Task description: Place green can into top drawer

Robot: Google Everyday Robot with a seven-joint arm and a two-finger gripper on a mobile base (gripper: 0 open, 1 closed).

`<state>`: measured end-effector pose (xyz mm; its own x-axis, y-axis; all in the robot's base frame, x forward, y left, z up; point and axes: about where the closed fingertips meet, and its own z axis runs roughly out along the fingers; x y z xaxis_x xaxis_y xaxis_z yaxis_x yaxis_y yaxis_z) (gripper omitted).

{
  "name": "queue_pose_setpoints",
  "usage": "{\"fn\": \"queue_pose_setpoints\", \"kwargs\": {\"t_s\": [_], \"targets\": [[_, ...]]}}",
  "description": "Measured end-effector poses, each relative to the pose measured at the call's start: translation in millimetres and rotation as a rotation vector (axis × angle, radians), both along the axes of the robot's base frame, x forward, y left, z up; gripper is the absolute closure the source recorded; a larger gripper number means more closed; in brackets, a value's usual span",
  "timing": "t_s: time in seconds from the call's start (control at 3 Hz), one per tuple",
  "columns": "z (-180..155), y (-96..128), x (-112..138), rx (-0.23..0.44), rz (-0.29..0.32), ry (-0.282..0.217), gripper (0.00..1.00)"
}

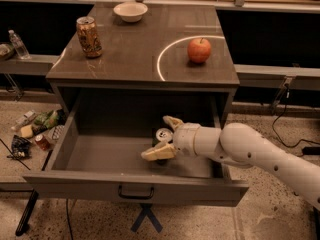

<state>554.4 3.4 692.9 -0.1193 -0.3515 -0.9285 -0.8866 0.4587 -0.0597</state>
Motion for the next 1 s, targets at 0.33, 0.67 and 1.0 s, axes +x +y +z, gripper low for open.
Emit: {"fn": "queue_pose_setpoints", "kwargs": {"t_s": [0.33,0.67,1.0], "targets": [[0.1,-2.7,-2.3,-0.004,-0.008,0.014,0.0],[44.0,-42.1,13.6,-0.027,-0.089,0.02,0.19],[118.5,-88.5,26.0,-0.071,-0.167,0.0,0.42]]}}
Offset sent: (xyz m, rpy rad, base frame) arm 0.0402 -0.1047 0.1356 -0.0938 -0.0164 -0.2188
